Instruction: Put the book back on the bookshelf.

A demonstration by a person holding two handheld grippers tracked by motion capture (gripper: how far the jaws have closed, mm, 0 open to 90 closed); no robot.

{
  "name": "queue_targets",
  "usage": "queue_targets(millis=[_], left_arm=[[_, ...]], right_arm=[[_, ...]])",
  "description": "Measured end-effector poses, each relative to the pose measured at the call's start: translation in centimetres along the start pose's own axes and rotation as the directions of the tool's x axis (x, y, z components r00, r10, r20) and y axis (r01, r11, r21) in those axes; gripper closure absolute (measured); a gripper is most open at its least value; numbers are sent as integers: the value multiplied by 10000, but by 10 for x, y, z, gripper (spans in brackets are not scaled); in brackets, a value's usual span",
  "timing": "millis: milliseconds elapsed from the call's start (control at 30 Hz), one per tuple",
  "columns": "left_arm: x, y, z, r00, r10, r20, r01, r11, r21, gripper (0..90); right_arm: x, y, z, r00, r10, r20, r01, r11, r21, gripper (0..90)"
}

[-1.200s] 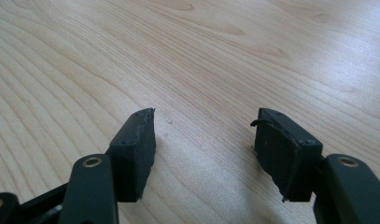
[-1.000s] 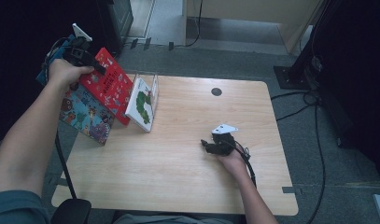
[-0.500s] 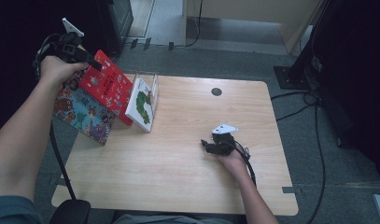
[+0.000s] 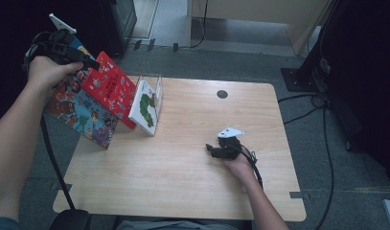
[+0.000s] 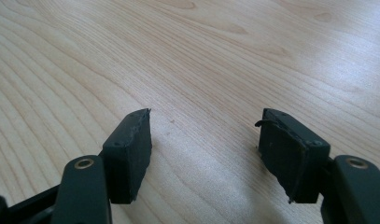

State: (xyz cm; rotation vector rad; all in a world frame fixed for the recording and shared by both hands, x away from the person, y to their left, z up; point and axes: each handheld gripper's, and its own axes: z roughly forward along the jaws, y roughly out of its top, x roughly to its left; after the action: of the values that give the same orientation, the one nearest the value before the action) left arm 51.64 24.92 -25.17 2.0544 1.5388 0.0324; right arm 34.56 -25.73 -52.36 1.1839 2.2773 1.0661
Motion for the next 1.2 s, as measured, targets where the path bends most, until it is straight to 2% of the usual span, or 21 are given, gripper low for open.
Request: queue_targets(millis=[200,567,700,900,1067,1200], left_arm=[[-12,-8,-5,9993,360,49,-360,9994,-3,410],[-35,-25,-4,9964,707,475,-701,9974,-148,401],[-42,-36,5,9962,756,421,-761,9970,105,395],[-53,-55,20,9925,925,805,-946,9952,236,393],[-61,-72,34,9917,1111,646,-1136,9929,358,382],[-66,-88,49,9873,1248,985,-1294,9907,418,381]], right_arm=[[0,0,0,10000,-16,-65,16,10000,24,326],[0,0,0,9999,-56,-101,57,10000,38,314],[0,0,0,9999,-55,-100,56,10000,42,313],[0,0,0,9999,-89,-104,89,9999,46,308],[1,0,0,9999,-77,-112,78,10000,51,305],[1,0,1,9999,-91,-114,91,9999,47,300]])
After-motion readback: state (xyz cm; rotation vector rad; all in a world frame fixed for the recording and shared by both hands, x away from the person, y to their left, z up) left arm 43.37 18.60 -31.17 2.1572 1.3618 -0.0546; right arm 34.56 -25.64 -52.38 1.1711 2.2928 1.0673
